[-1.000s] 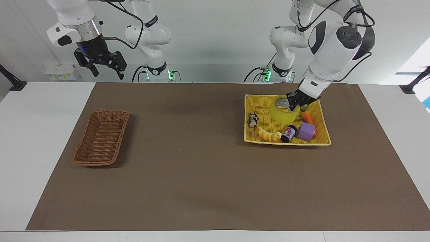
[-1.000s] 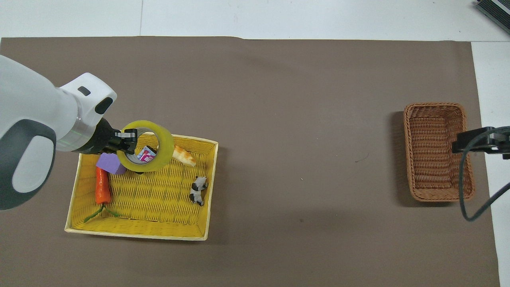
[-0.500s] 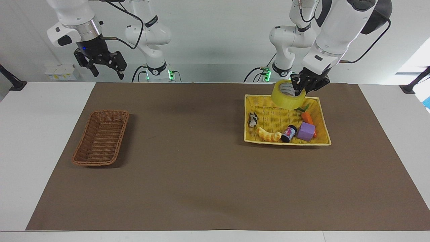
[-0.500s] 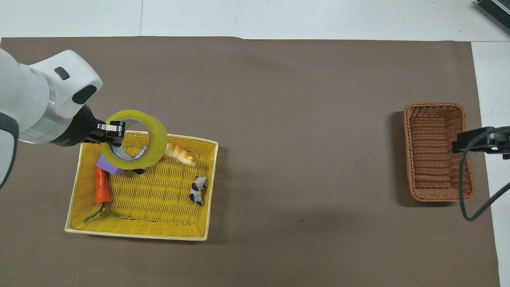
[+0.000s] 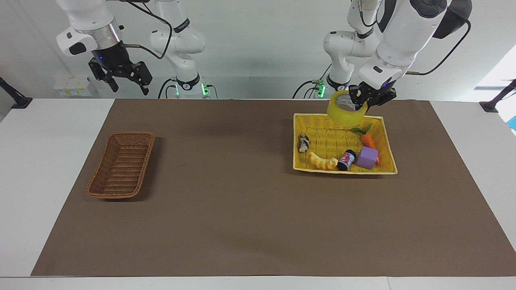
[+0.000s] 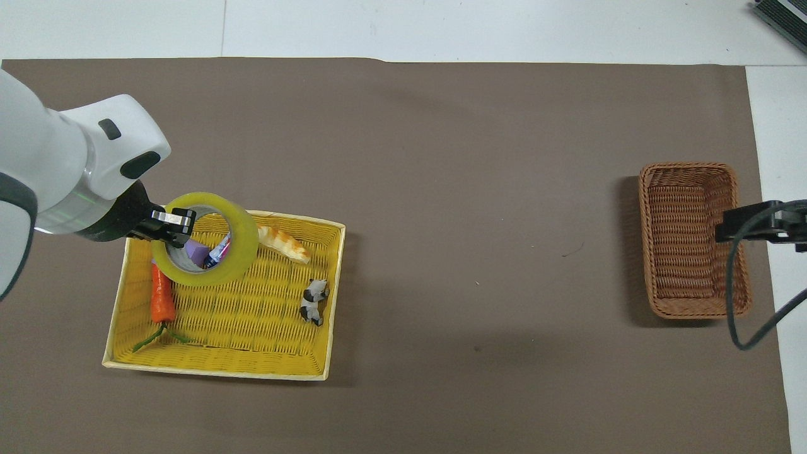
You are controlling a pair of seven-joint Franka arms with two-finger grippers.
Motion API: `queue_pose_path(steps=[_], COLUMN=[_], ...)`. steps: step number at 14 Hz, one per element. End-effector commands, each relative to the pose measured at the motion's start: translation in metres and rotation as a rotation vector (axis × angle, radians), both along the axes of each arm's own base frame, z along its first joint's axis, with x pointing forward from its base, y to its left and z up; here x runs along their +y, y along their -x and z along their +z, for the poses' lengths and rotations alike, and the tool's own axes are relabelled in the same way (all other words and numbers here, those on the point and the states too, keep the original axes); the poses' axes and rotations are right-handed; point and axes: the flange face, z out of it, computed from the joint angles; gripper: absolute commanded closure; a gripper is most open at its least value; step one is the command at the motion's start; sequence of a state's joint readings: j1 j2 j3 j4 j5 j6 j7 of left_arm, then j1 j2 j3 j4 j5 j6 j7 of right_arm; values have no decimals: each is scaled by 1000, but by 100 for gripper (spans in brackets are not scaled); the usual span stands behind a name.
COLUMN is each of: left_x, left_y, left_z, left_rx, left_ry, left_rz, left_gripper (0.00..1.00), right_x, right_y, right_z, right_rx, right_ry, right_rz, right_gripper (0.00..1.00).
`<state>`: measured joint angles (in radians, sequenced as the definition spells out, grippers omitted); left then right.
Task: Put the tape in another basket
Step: 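Grasp the tape roll rim with the left gripper and lift it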
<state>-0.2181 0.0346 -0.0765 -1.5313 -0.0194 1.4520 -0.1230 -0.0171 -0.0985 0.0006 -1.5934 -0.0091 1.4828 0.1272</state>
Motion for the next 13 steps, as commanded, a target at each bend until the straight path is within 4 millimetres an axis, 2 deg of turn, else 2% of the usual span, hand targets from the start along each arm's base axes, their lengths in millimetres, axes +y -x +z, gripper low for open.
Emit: queue_pose_path(steps=[1, 10, 12, 13], left_x=[-2, -2, -7, -10], left_y=[3, 7, 10, 9], left_z=[5, 2, -4, -13], left_rx=[4, 10, 6, 4], left_ry=[5, 7, 59, 86], left_rz=[-17, -17, -9, 0], left_gripper=[100, 100, 100, 100], right_x=[-2, -2, -2, -2], right_y=[2, 2, 2, 2], right_z=[3, 3, 3, 3], right_rx=[-17, -17, -17, -17], right_ry=[-15, -15, -15, -15], right_rz=[13, 13, 13, 13], right_gripper=[0, 0, 0, 0])
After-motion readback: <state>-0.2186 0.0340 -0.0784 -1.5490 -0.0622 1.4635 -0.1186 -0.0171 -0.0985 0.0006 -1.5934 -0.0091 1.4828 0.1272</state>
